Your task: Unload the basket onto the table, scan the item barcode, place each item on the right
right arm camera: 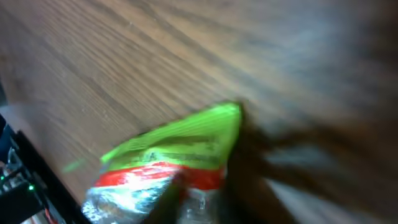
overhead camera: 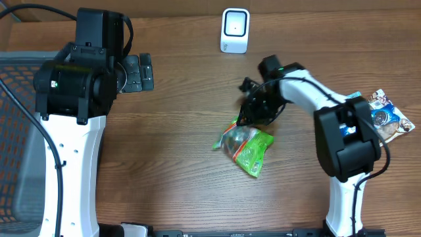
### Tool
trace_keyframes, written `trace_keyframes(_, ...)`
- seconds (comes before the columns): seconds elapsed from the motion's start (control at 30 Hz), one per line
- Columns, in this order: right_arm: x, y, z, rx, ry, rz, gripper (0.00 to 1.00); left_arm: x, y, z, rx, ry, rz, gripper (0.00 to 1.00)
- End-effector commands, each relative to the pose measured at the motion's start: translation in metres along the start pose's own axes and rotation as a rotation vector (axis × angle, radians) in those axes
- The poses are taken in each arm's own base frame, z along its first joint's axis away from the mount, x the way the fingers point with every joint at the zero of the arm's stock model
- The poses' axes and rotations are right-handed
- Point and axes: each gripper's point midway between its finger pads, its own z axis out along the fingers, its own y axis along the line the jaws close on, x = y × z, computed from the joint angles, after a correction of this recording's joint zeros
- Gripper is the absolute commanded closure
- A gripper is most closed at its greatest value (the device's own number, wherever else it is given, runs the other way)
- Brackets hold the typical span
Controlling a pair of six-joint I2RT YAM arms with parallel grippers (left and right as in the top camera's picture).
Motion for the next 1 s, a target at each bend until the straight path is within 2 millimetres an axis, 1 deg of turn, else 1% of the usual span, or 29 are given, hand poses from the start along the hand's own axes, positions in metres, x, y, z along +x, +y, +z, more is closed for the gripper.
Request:
trace_keyframes(0.0,0.002,-0.005,-0.001,0.039,-0.004,0.047,0.96,-0.003,0.003,0.0,-0.015,-0.005,0.018,0.0)
trace_keyframes(0.1,0.002,0.005,-0.003,-0.023,-0.003,-0.011,0.96,-0.003,0.003,0.0,-0.015,-0.005,0.018,0.0)
trace_keyframes(0.2,-0.002,0.021,-0.015,-0.124,-0.012,-0.057,0.96,-0.003,0.003,0.0,-0.015,-0.005,0.018,0.0)
trace_keyframes(0.27,-0.004,0.032,-0.027,-0.188,-0.019,-0.072,0.96,-0.003,0.003,0.0,-0.015,-0.005,0.018,0.0)
trace_keyframes(0.33,-0.005,0.047,-0.049,-0.292,-0.026,-0.077,0.96,-0.003,0.003,0.0,-0.015,-0.005,0.018,0.0)
trace_keyframes(0.4,-0.003,0.057,-0.067,-0.375,-0.034,-0.087,0.96,-0.003,0.003,0.0,-0.015,-0.005,0.018,0.0)
trace_keyframes(0.43,0.0,0.063,-0.081,-0.437,-0.045,-0.105,0.96,-0.003,0.003,0.0,-0.015,-0.005,0.018,0.0)
trace_keyframes(0.47,0.001,0.064,-0.086,-0.457,-0.051,-0.111,0.96,-0.003,0.003,0.0,-0.015,-0.005,0.018,0.01)
trace_keyframes(0.5,0.003,0.067,-0.097,-0.501,-0.066,-0.131,0.96,-0.003,0.003,0.0,-0.015,-0.005,0.018,0.0)
trace_keyframes(0.67,0.013,0.068,-0.117,-0.585,-0.096,-0.158,0.96,-0.003,0.003,0.0,-0.015,-0.005,0.018,0.0)
trace_keyframes(0.7,0.017,0.071,-0.124,-0.619,-0.112,-0.179,0.96,-0.003,0.003,0.0,-0.015,-0.005,0.018,0.0)
trace_keyframes(0.77,0.02,0.074,-0.13,-0.648,-0.126,-0.189,0.96,-0.003,0.003,0.0,-0.015,-0.005,0.018,0.0)
trace_keyframes(0.8,0.021,0.076,-0.136,-0.674,-0.144,-0.195,0.96,-0.003,0.003,0.0,-0.015,-0.005,0.018,0.0)
trace_keyframes(0.97,0.013,0.075,-0.148,-0.723,-0.199,-0.156,0.96,-0.003,0.003,0.0,-0.015,-0.006,0.018,0.0)
